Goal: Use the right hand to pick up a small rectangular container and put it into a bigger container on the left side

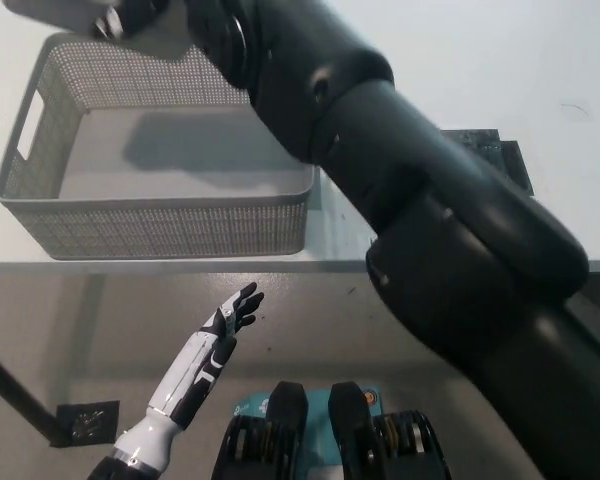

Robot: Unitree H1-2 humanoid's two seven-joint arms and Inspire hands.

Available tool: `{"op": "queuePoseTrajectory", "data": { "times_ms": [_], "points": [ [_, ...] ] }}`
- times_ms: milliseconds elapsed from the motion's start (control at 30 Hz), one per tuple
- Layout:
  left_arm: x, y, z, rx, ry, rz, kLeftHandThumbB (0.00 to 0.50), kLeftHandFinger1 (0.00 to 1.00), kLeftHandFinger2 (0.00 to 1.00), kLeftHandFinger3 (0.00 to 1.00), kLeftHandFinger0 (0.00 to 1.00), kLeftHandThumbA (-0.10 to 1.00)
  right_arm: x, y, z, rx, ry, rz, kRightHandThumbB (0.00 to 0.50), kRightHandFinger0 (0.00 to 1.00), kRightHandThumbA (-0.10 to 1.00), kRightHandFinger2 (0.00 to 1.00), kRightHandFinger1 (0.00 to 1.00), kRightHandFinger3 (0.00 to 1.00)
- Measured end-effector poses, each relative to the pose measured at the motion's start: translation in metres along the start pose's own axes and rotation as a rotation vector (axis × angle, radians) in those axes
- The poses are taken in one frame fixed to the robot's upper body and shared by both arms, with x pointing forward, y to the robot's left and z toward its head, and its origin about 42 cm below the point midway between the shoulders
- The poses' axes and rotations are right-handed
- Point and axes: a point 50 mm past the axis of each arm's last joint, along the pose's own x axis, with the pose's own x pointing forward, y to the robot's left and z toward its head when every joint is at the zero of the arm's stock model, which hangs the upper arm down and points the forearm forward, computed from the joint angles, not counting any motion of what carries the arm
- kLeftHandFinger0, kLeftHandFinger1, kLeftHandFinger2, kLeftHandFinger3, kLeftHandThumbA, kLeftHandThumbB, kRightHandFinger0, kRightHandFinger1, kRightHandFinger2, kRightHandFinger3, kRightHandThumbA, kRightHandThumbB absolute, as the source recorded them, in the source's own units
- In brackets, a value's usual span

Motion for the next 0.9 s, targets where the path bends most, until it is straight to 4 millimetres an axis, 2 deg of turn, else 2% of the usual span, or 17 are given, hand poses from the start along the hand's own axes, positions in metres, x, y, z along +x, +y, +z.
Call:
{"op": "queuePoseTrajectory", "data": {
  "times_ms": [33, 67, 100, 167, 200, 233, 267, 300, 333, 433, 633, 733, 767, 800, 900],
  "points": [
    [0.001, 0.000, 0.000, 0.002, -0.002, -0.001, 0.381, 1.00, 1.00, 1.00, 1.00, 1.00, -0.001, 0.006, -0.003, -0.001, 0.012, 0.011, 0.282, 0.00, -0.10, 0.22, 0.04, 0.59],
    [0.002, 0.001, 0.001, 0.003, -0.003, -0.001, 0.381, 1.00, 1.00, 1.00, 1.00, 1.00, -0.002, 0.011, -0.005, -0.001, 0.019, 0.019, 0.276, 0.04, -0.10, 0.26, 0.10, 0.63],
    [0.003, 0.001, 0.001, 0.004, -0.005, -0.002, 0.382, 1.00, 1.00, 1.00, 1.00, 1.00, -0.003, 0.017, -0.008, -0.003, 0.029, 0.030, 0.275, 0.01, -0.10, 0.24, 0.07, 0.62],
    [0.004, 0.001, 0.002, 0.007, -0.008, -0.004, 0.384, 1.00, 1.00, 1.00, 1.00, 1.00, -0.006, 0.032, -0.013, -0.011, 0.051, 0.056, 0.271, 0.00, -0.10, 0.22, 0.06, 0.66],
    [0.004, 0.001, 0.002, 0.007, -0.008, -0.004, 0.384, 1.00, 1.00, 1.00, 1.00, 1.00, -0.006, 0.034, -0.014, -0.012, 0.054, 0.060, 0.294, 0.17, 0.15, 0.50, 0.28, 0.91],
    [0.004, 0.001, 0.002, 0.008, -0.008, -0.005, 0.384, 1.00, 1.00, 1.00, 1.00, 1.00, -0.007, 0.040, -0.016, -0.014, 0.061, 0.070, 0.381, 0.38, 0.40, 0.83, 0.54, 1.00],
    [0.004, 0.001, 0.002, 0.010, -0.008, -0.007, 0.385, 1.00, 1.00, 1.00, 1.00, 1.00, -0.009, 0.047, -0.018, -0.020, 0.072, 0.090, 0.381, 0.44, 0.46, 0.92, 0.64, 1.00],
    [0.004, 0.000, 0.002, 0.012, -0.007, -0.008, 0.385, 1.00, 1.00, 1.00, 1.00, 1.00, -0.010, 0.051, -0.019, -0.021, 0.082, 0.107, 0.471, 0.77, 0.57, 1.00, 1.00, 1.00],
    [0.004, 0.000, 0.002, 0.013, -0.007, -0.010, 0.385, 1.00, 1.00, 1.00, 1.00, 1.00, -0.010, 0.054, -0.019, -0.020, 0.089, 0.122, 0.494, 1.00, 0.60, 1.00, 1.00, 1.00],
    [0.005, -0.001, 0.002, 0.017, -0.006, -0.016, 0.385, 1.00, 1.00, 1.00, 1.00, 1.00, -0.010, 0.058, -0.018, -0.007, 0.097, 0.170, 0.500, 1.00, 0.73, 1.00, 1.00, 1.00],
    [0.010, 0.000, 0.004, 0.031, -0.008, -0.031, 0.388, 1.00, 1.00, 1.00, 1.00, 1.00, -0.011, 0.061, -0.017, 0.004, 0.103, 0.235, 0.500, 1.00, 0.81, 1.00, 1.00, 1.00],
    [0.012, 0.001, 0.005, 0.037, -0.010, -0.038, 0.408, 1.00, 1.00, 1.00, 1.00, 1.00, -0.011, 0.061, -0.017, 0.005, 0.104, 0.251, 0.500, 1.00, 0.84, 1.00, 1.00, 1.00],
    [0.013, 0.001, 0.005, 0.040, -0.011, -0.042, 0.410, 1.00, 1.00, 1.00, 1.00, 1.00, -0.011, 0.061, -0.017, 0.005, 0.104, 0.254, 0.500, 1.00, 0.87, 1.00, 1.00, 1.00],
    [0.014, 0.001, 0.005, 0.041, -0.012, -0.044, 0.412, 1.00, 1.00, 1.00, 1.00, 1.00, -0.011, 0.061, -0.017, 0.005, 0.104, 0.256, 0.500, 1.00, 0.97, 1.00, 1.00, 1.00],
    [0.014, 0.000, 0.005, 0.041, -0.012, -0.047, 0.403, 1.00, 1.00, 1.00, 1.00, 1.00, -0.010, 0.056, -0.017, 0.003, 0.101, 0.253, 0.500, 1.00, 1.00, 1.00, 1.00, 1.00]
  ]
}}
